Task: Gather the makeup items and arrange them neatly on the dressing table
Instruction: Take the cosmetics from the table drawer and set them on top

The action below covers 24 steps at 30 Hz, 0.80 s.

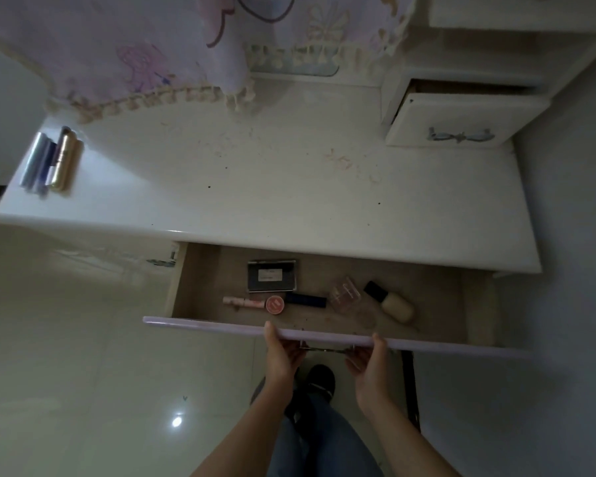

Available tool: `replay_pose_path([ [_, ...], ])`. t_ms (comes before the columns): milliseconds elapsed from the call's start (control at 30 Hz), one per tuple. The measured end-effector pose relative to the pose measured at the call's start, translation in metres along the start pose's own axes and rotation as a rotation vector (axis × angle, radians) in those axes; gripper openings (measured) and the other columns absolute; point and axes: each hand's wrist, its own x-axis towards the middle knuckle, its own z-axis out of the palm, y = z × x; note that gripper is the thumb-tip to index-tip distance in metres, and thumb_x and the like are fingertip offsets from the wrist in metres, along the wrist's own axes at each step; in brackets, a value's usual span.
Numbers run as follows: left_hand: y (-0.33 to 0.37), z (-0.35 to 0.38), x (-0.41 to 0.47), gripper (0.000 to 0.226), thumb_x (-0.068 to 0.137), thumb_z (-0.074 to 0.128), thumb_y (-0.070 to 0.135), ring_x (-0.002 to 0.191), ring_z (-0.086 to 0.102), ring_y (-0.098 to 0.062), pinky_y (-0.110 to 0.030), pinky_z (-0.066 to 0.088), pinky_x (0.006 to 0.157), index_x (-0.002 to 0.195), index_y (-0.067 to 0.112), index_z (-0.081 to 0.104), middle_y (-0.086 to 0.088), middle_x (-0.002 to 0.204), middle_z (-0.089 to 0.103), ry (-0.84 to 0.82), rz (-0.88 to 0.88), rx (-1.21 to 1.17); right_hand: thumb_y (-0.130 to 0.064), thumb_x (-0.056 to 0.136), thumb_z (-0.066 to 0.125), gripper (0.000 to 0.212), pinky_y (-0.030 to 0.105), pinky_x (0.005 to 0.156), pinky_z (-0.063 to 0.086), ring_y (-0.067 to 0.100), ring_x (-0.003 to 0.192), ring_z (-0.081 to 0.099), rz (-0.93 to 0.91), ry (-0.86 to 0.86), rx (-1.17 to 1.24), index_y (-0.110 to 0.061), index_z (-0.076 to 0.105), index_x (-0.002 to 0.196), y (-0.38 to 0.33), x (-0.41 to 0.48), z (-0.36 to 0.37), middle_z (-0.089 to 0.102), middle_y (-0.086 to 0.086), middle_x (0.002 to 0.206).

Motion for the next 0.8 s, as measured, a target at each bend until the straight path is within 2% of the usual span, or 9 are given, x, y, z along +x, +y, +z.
replay_pose_path([
  [100,-0.006,-0.005,0.002,0.070,0.092,0.023,0.055,0.102,0.053,-0.028,-0.041,0.038,0.104,0.126,-0.002,0.045,-0.016,0.106,0.056,-0.001,0.002,-0.018,-0.035,0.094,0.036,0.031,0.027,0.069,0.043,0.016,0.081,0.054,-0.005,-0.009,0.022,-0.013,0.051,0.110,0.007,0.001,-0.004,0.057,0.004,0.089],
  [267,-0.009,-0.009,0.005,0.055,0.093,0.025,0.053,0.096,0.055,-0.026,-0.039,0.040,0.098,0.116,0.008,0.048,-0.012,0.099,0.059,-0.037,0.035,-0.053,-0.033,0.094,0.036,0.028,0.026,0.069,0.042,0.015,0.081,0.054,-0.020,-0.023,0.077,-0.014,0.052,0.107,0.012,0.003,-0.005,0.057,0.003,0.089],
  [333,-0.012,-0.011,0.008,0.057,0.093,0.023,0.052,0.094,0.056,-0.024,-0.038,0.040,0.097,0.116,0.007,0.049,-0.010,0.096,0.061,-0.073,0.043,-0.058,-0.031,0.094,0.038,0.024,0.025,0.068,0.042,0.015,0.081,0.054,-0.023,-0.028,0.115,-0.016,0.055,0.100,0.014,0.006,-0.006,0.058,0.003,0.088],
  [467,-0.018,-0.015,0.016,0.056,0.094,0.021,0.051,0.116,0.050,-0.031,-0.041,0.036,0.103,0.117,0.009,0.049,-0.016,0.115,0.056,-0.092,0.047,-0.074,-0.029,0.094,0.038,0.021,0.025,0.071,0.042,0.015,0.085,0.054,-0.035,-0.054,0.143,-0.018,0.054,0.102,0.020,0.011,-0.009,0.058,0.003,0.093],
  [533,-0.022,-0.016,0.019,0.061,0.094,0.020,0.051,0.122,0.047,-0.034,-0.041,0.035,0.106,0.124,0.006,0.047,-0.020,0.124,0.053,-0.101,0.052,-0.098,-0.027,0.094,0.038,0.018,0.024,0.073,0.042,0.014,0.085,0.054,-0.036,-0.060,0.155,-0.020,0.055,0.095,0.023,0.015,-0.011,0.058,0.002,0.092],
  [600,-0.026,-0.017,0.023,0.063,0.094,0.018,0.052,0.124,0.046,-0.034,-0.041,0.034,0.106,0.128,0.006,0.044,-0.021,0.128,0.051,-0.109,0.068,-0.109,-0.025,0.094,0.037,0.018,0.023,0.075,0.042,0.013,0.086,0.054,-0.047,-0.067,0.156,-0.021,0.055,0.092,0.024,0.017,-0.012,0.058,0.001,0.091],
  [700,-0.029,-0.018,0.026,0.060,0.092,0.018,0.053,0.123,0.047,-0.032,-0.041,0.034,0.108,0.120,0.009,0.047,-0.018,0.124,0.053,-0.118,0.091,-0.109,-0.025,0.095,0.036,0.019,0.023,0.078,0.042,0.012,0.088,0.054,-0.058,-0.072,0.141,-0.023,0.054,0.091,0.024,0.019,-0.012,0.058,0.000,0.093],
  [800,-0.031,-0.018,0.026,0.076,0.086,0.022,0.062,0.120,0.050,-0.031,-0.041,0.034,0.109,0.128,0.003,0.047,-0.018,0.124,0.056,-0.138,0.110,-0.099,-0.028,0.096,0.036,0.018,0.022,0.077,0.043,0.011,0.087,0.053,-0.071,-0.050,0.087,-0.025,0.053,0.089,0.022,0.020,-0.013,0.057,-0.001,0.093],
])
